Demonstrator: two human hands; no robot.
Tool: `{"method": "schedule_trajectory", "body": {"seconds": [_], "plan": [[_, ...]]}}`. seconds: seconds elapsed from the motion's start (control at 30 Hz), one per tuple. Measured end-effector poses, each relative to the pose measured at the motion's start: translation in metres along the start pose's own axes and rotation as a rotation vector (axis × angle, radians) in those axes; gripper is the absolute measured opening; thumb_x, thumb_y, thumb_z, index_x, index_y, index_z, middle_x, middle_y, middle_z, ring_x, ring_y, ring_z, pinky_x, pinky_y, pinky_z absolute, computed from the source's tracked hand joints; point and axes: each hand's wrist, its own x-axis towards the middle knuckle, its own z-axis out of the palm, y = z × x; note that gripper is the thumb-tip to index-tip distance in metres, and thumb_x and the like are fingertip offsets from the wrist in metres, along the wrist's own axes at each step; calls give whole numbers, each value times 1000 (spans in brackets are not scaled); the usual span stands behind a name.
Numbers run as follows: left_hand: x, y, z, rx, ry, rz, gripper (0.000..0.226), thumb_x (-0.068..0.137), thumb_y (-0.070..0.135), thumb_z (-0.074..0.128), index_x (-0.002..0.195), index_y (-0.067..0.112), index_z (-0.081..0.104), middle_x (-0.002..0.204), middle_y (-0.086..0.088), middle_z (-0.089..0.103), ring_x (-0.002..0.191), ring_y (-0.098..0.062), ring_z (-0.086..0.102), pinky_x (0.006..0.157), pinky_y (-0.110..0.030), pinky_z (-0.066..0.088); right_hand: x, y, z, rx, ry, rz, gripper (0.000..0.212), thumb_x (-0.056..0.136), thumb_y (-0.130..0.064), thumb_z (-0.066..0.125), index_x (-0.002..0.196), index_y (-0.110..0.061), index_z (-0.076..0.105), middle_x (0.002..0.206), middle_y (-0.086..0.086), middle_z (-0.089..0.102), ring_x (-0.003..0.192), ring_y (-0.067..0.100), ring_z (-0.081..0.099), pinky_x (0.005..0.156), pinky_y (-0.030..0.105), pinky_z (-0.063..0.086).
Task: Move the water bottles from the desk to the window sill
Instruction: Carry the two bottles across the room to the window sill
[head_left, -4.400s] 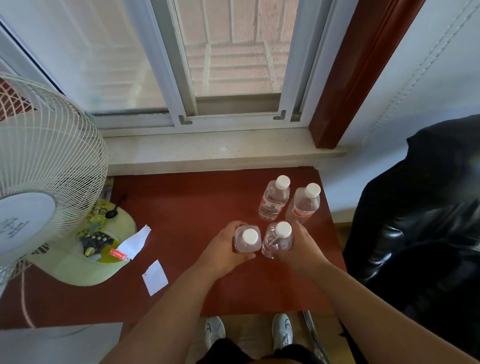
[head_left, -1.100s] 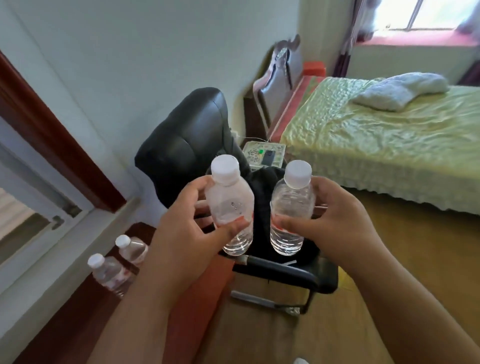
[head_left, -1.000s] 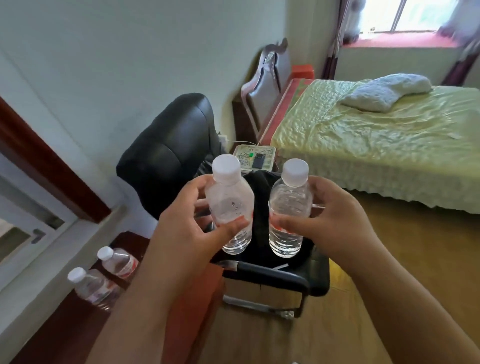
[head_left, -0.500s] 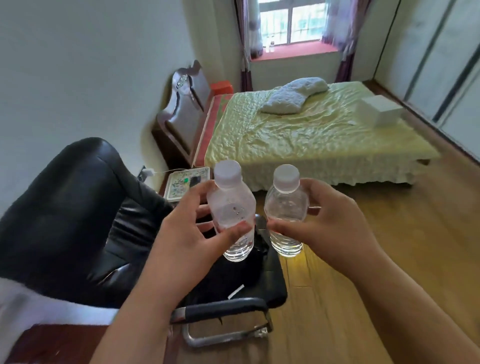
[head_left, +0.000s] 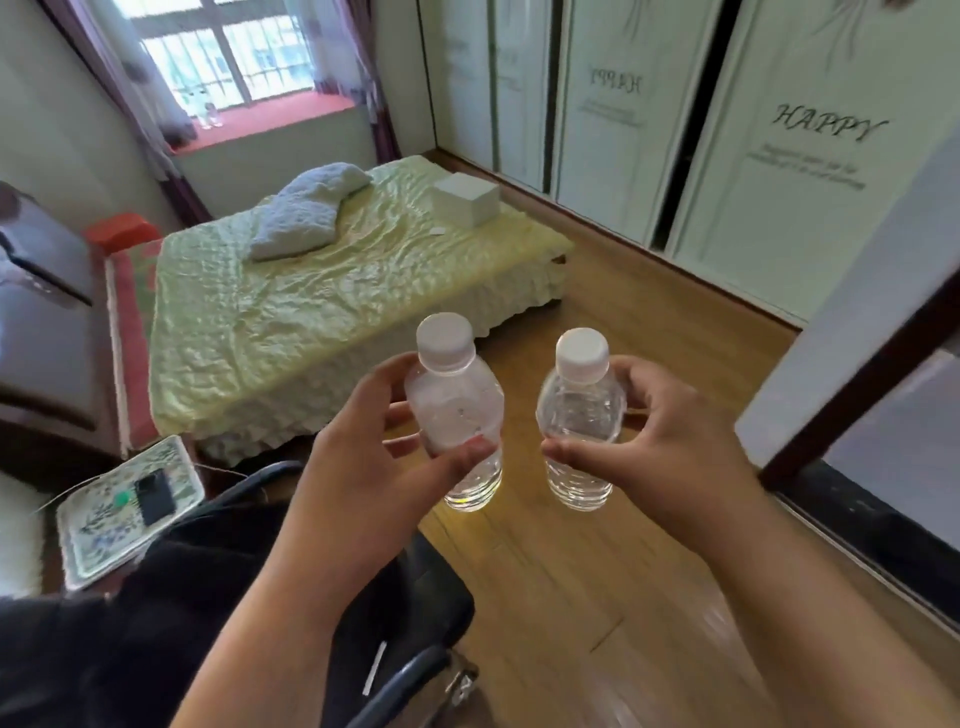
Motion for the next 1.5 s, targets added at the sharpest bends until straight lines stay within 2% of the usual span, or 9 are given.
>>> {"method": "schedule_trajectory", "body": {"seconds": [0.13,0.4,0.57,0.67,0.8,1.03,1.3,1.4,1.5], "plan": [[13,-2,5,-1,-127,71,77,64,53,91,128,60,49,117,27,68,103,6,68,85,-18,52,-25,-5,-2,-49,119,116,79,61,-52,91,132,-38,57,112,-23,66,96,-22,53,63,-1,41],[13,-8,11,-26,-360,181,72,68,52,89,125,61,48,117,35,64,109,10,63,79,-9,46,-79,-15,8,-34,331,329,72,60,-54,92,122,-43,57,101,-31,63,89,-19,57,68,9,39],[15,-6,20,-38,-448,231,81,66,56,88,136,51,48,124,27,65,113,-3,66,94,-28,55,-104,-21,3,-11,416,411,72,62,-50,92,122,-49,51,96,-39,50,84,-17,48,67,9,31],[15,4,28,-35,-485,276,82,66,57,87,137,49,47,126,25,65,114,-3,66,97,-34,57,-114,-21,-4,7,453,441,82,61,-50,92,131,-45,52,111,-30,57,94,-8,52,74,17,39],[16,16,39,-66,-510,308,84,67,54,88,140,44,48,126,26,65,115,-1,66,96,-32,57,-118,-18,-16,-2,493,457,88,59,-53,92,137,-41,52,129,-22,60,111,3,57,81,26,45],[21,31,54,-45,-513,302,83,66,54,88,138,49,48,122,27,66,113,-2,66,97,-33,56,-110,-4,-38,-19,518,461,85,58,-56,92,133,-41,54,112,-28,59,92,-12,53,67,14,37],[29,54,80,-11,-443,297,87,62,59,84,140,48,47,123,26,65,112,-4,66,94,-29,54,-89,12,-74,78,475,378,77,59,-52,93,126,-43,58,116,-22,67,104,0,63,85,28,54],[30,64,94,-15,-427,285,86,62,61,84,139,50,48,124,27,65,111,-3,67,96,-32,55,-83,21,-90,103,453,341,70,59,-50,94,119,-44,60,110,-24,68,98,-6,63,77,18,49],[31,73,108,-24,-409,275,87,59,64,83,137,49,50,120,26,67,108,-3,68,94,-33,56,-77,31,-106,93,432,325,79,59,-52,93,129,-41,58,118,-19,67,105,0,62,83,24,52]]}}
